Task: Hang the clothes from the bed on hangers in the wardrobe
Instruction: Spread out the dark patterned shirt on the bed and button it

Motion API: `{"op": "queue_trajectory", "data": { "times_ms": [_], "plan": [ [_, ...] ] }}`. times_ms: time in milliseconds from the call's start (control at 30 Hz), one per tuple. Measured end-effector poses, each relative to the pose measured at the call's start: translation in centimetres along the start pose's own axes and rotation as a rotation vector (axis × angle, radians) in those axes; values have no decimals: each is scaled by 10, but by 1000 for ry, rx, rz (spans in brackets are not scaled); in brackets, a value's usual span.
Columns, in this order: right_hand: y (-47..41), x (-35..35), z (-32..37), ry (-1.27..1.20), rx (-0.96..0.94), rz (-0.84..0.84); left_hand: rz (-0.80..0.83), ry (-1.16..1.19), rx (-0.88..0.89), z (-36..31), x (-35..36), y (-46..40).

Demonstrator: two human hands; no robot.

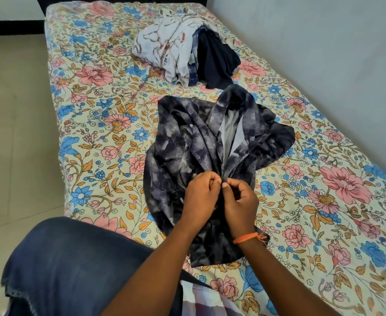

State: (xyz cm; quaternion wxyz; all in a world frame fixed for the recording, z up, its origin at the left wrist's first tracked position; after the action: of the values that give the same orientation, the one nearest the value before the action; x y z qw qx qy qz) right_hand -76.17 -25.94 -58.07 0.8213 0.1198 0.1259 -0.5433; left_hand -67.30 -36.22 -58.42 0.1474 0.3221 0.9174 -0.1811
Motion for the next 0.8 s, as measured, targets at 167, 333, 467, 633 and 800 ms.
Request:
{"op": "queue_trajectory", "data": {
  "times_ms": [167, 333, 467, 633, 800],
  "plan": [
    [-3, -3, -6, -174, 140, 65, -6, 112, -66, 3, 1, 1],
    [-4, -3, -10, -211, 184, 79, 7, 151, -127, 9, 4, 0],
    [-7, -2, -11, -247, 233, 101, 17, 154, -101, 8, 4, 0],
    [-13, -1, -13, -245, 271, 169, 12, 156, -79, 5, 2, 0],
    [-13, 0, -13, -247, 278, 174, -22, 184, -111, 4, -2, 0]
  ]
}}
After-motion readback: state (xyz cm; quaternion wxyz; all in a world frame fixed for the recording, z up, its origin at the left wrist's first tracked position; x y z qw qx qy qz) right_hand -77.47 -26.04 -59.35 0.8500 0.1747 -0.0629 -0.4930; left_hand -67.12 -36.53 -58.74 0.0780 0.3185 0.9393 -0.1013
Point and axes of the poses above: each hand's wrist, its own y-axis away from the middle knuckle, its own x-axis out of the palm, z = x × y, the point moved 7 cm from there along -y, towards the middle knuckle, and after that the axes turned 14 degrees about x, right-handed, at the moved point
